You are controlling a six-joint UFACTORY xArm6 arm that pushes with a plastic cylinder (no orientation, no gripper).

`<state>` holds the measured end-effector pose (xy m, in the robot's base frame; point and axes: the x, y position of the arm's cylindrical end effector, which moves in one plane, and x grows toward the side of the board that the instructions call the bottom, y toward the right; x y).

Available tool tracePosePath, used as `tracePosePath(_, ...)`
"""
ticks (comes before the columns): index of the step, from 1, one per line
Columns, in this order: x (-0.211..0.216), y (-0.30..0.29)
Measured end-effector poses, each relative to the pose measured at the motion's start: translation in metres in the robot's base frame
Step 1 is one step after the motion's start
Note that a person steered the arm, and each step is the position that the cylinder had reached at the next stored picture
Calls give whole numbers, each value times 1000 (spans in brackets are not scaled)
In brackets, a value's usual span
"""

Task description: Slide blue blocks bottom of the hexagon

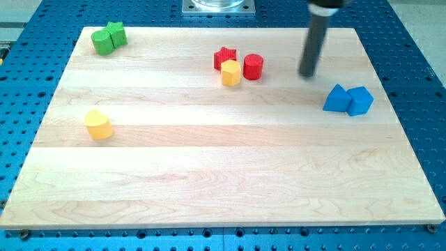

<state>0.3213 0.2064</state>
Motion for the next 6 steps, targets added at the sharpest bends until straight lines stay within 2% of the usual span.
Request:
tracePosePath(1, 24, 129)
tracePosePath(2, 48, 120)
tracePosePath(3, 97, 84)
tracePosePath(4, 106, 66)
tracePosePath(5, 74, -52)
tracePosePath(6, 75, -86)
